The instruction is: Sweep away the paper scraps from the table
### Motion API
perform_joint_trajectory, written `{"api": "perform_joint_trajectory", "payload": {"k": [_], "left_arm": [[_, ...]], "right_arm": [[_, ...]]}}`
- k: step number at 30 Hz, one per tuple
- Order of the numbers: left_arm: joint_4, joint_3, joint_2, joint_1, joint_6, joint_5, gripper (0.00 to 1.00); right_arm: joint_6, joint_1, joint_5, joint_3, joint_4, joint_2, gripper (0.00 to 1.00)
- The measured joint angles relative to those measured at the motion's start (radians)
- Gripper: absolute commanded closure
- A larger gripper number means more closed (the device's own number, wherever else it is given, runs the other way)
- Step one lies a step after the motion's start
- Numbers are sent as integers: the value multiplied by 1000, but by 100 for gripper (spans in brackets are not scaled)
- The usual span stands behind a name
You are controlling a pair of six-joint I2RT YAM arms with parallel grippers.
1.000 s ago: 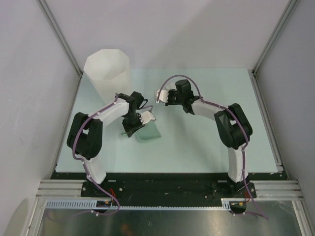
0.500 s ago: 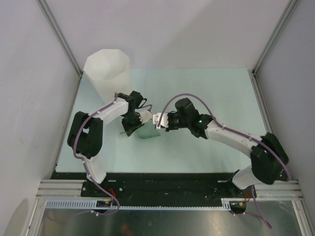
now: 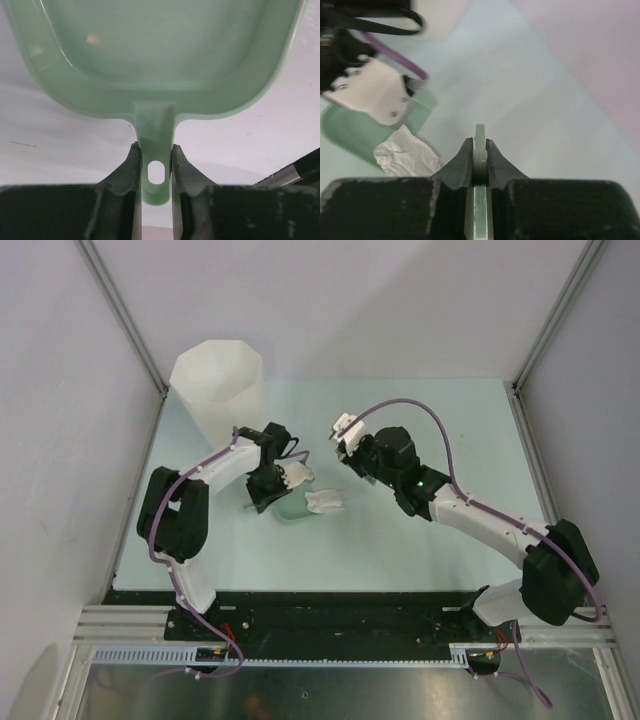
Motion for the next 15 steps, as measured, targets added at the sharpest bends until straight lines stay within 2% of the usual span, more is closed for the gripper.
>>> {"api": "perform_joint_trajectory", "payload": {"k": [6,10,15], "left_arm": [[1,10,9,0,2,-12,100],[2,10,15,-1,2,-19,100],[3,10,15,-7,10,-24,100]], "right_arm": [[303,-18,305,0,4,77,100],[514,-16,526,17,-94,101,100],[680,35,652,77,-230,156,100]]}}
